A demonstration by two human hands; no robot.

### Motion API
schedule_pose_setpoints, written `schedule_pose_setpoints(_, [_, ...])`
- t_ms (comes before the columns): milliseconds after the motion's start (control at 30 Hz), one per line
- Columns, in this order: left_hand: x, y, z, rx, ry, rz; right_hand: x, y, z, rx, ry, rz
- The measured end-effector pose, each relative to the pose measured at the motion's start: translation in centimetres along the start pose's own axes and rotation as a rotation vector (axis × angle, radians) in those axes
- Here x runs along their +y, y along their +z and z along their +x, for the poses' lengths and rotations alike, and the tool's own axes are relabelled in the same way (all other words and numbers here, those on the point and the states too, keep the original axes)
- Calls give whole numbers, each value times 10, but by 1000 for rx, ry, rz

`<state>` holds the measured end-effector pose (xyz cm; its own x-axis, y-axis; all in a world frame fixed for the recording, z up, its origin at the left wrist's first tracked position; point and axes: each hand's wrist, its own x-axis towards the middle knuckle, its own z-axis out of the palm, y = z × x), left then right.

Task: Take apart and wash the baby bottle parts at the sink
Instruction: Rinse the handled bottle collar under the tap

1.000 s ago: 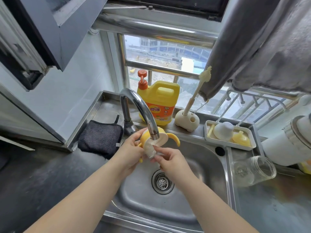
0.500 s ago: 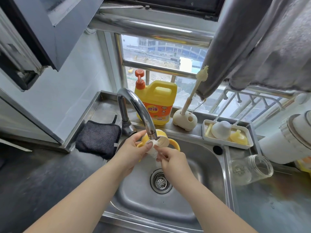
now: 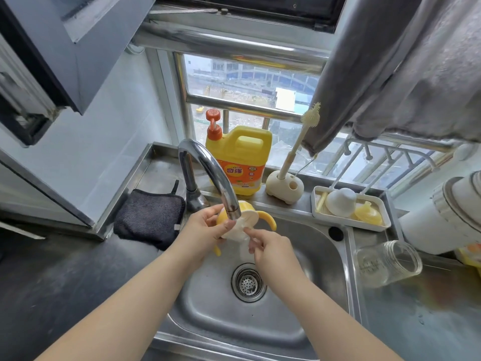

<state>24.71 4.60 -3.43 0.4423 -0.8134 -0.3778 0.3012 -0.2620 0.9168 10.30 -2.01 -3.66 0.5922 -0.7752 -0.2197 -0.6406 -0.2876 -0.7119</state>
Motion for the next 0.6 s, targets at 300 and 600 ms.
schedule_pose_setpoints(300, [0,2,-2,29,184,237,-20,9,-4,-173,141,506])
schedule_pose_setpoints(600, [10,7,2,-4,147,197,-25,-11,-2,-25,-86,-595])
